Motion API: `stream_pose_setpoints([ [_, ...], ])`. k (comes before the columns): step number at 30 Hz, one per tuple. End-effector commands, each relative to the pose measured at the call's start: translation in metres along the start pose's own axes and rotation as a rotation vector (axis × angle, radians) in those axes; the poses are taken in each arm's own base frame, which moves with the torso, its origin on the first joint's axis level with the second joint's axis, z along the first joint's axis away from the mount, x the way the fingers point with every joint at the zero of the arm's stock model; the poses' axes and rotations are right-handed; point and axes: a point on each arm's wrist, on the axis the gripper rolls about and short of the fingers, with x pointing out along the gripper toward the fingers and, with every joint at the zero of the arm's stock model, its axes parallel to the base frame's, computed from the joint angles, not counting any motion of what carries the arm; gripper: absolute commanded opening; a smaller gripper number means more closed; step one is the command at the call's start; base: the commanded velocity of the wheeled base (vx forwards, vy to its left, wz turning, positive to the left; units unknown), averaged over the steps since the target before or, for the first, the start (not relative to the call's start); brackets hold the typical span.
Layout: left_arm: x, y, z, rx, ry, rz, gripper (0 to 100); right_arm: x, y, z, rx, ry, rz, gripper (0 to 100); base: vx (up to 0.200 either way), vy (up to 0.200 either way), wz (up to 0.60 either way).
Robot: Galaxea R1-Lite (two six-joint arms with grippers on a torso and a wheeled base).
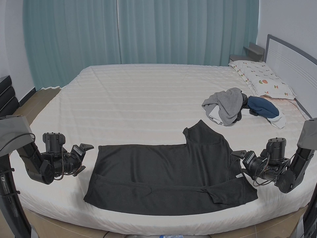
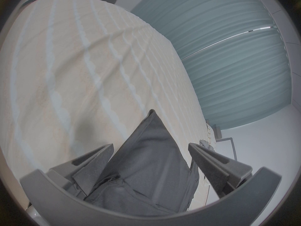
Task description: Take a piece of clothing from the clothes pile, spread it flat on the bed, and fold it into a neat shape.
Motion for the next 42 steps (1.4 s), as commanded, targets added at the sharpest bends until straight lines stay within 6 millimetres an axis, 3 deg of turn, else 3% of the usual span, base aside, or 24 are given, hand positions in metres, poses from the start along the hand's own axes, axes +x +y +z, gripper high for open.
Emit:
stream_pose_setpoints([
  [1, 0.0, 0.0, 0.0, -0.001, -0.001, -0.001, 100, 0.001, -0.001, 0.0, 0.0, 0.003, -0.002, 100, 0.0, 0.0, 0.0],
  [9, 0.0, -0.003, 0.001, -0.015, 0.009, -0.018, 100, 0.001, -0.001, -0.001, 0.001, 0.002, -0.005, 100, 0.0, 0.0, 0.0],
  [15, -0.001, -0.003, 0.001, -0.028, 0.017, -0.025, 100, 0.0, -0.001, -0.001, 0.0, 0.003, -0.002, 100, 0.0, -0.2, 0.0],
  [26, 0.0, -0.005, 0.002, -0.024, 0.015, -0.032, 100, 0.001, 0.0, -0.004, -0.005, 0.014, -0.001, 100, 0.0, 0.0, 0.0],
  [30, -0.001, -0.014, 0.007, -0.013, -0.004, -0.062, 100, -0.001, -0.001, -0.005, -0.001, 0.021, -0.007, 100, 0.0, 0.0, 0.0],
  [36, 0.011, -0.03, 0.021, 0.031, -0.039, -0.115, 100, -0.002, -0.003, -0.007, 0.001, 0.026, -0.013, 100, 0.0, 0.0, 0.0],
  [42, 0.054, -0.041, 0.039, 0.122, -0.035, -0.108, 100, -0.004, -0.005, -0.011, 0.001, 0.041, -0.024, 100, 0.0, 0.0, 0.0],
])
